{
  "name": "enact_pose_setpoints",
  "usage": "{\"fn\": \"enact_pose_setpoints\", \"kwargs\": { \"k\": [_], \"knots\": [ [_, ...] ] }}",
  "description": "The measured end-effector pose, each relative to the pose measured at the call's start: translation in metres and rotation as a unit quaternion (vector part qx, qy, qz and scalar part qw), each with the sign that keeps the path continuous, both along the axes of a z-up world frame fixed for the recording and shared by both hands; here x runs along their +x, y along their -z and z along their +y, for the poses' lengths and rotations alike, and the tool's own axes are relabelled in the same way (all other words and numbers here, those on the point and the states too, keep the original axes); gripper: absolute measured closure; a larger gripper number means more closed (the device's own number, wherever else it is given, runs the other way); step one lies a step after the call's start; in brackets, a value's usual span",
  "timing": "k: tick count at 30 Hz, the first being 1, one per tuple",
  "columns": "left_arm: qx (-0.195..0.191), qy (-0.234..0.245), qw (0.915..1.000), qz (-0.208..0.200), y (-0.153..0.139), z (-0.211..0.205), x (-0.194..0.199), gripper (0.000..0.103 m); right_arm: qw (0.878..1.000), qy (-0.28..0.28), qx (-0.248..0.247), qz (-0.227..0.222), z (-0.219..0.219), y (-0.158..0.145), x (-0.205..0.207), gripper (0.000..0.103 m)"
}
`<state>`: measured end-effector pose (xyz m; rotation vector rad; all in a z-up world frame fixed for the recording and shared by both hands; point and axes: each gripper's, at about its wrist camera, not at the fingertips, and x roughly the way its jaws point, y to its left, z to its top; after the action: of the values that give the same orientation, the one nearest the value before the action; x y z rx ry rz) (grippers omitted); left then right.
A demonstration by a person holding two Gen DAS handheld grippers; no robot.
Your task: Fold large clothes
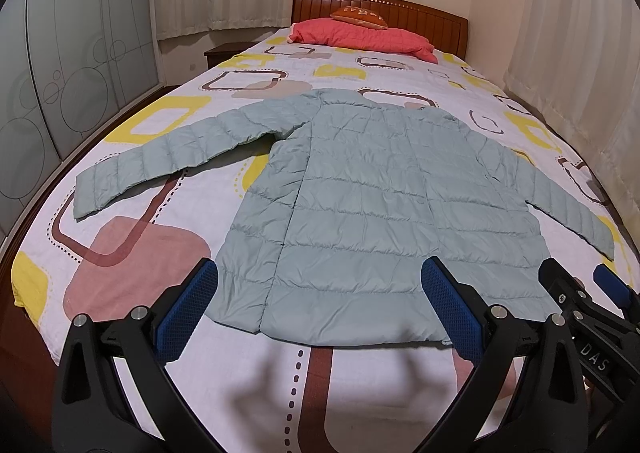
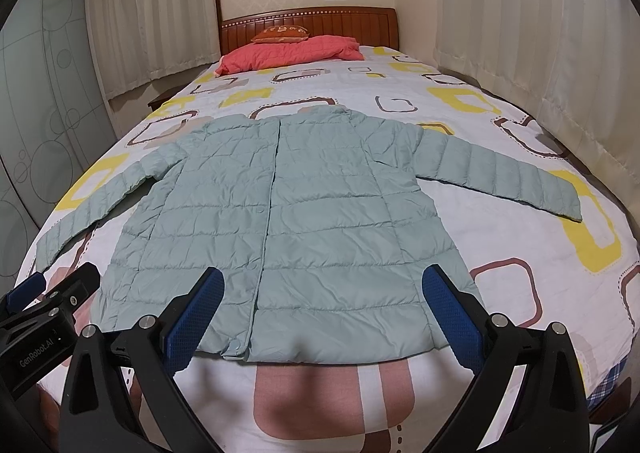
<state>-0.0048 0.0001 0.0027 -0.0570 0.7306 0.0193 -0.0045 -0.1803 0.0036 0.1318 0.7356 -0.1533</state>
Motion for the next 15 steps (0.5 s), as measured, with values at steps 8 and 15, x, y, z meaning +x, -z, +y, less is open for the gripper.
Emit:
{"fn": "enact_pose_setpoints", "kwargs": {
  "k": [8,15],
  "knots": [
    [-0.007,-0.011,0.9995,0.03,0.005,0.007,0.008,0.002,1.0,0.006,0.007,0.008,-0.005,0.004,0.005,0.004],
    [-0.024,-0.054,0.9979,0.024,0.014,0.039,0.037,0.002,0.998,0.034,0.044,0.017,-0.046,0.015,0.023,0.004]
  ]
}}
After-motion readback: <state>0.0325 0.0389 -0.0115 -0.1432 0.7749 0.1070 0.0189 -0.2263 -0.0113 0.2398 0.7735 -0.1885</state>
